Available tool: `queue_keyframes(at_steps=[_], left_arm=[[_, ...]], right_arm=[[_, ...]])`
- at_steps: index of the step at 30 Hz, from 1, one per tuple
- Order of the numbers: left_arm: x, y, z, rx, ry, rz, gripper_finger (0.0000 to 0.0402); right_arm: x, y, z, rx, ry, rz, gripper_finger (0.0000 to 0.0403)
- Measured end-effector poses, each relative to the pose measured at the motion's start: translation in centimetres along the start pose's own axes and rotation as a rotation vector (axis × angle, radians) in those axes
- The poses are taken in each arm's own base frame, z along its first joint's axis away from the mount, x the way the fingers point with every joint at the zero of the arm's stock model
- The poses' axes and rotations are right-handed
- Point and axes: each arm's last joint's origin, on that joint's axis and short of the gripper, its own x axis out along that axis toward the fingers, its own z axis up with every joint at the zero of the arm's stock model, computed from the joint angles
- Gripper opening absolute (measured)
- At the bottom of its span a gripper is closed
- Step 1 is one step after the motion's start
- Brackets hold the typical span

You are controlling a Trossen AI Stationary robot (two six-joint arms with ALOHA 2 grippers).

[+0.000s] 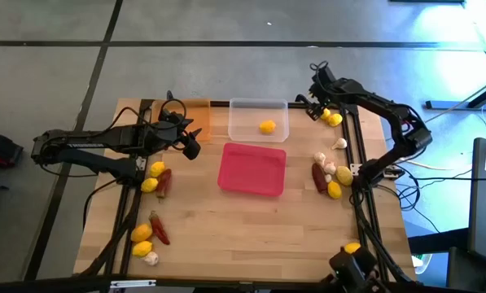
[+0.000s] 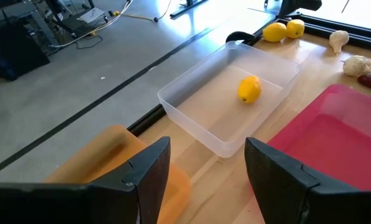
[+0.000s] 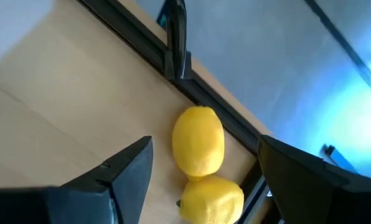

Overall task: Sort produce into baskets
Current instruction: Put the yellow lemon in the transparent bin

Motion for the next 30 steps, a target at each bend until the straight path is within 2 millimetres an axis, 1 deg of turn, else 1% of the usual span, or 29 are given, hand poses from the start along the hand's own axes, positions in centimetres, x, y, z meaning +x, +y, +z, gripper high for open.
queue_keyframes(at_steps=[6,10,14,17,20,23,30], left_arm=[[0.0,0.0,0.0,0.001,0.000,0.000,0.0203],[0.0,0.0,0.0,0.001,0.000,0.000,0.0203],[0.0,0.0,0.0,0.002,0.003,0.001,0.0203],[0.0,0.0,0.0,0.003,0.003,0.001,0.0203],[0.0,0.0,0.0,0.003,0.003,0.001,0.0203],[0.0,0.0,0.0,0.003,0.003,0.001,0.0203],[0.0,0.0,0.0,0.003,0.003,0.001,0.0203]], right_arm=[[2.7,0.2,0.2,-0.002,0.065,0.006,0.0300],[4.1,0.2,0.2,-0.008,0.109,-0.068,0.0309],[5.3,-0.3,-0.4,0.024,0.178,-0.069,0.0306],[6.0,-0.3,-0.8,0.034,0.218,-0.001,0.0298],[6.3,-0.1,-0.9,0.024,0.231,0.009,0.0285],[6.4,-0.1,-0.7,0.027,0.208,0.021,0.0263],[6.4,-0.1,-0.6,0.025,0.201,0.026,0.0179]])
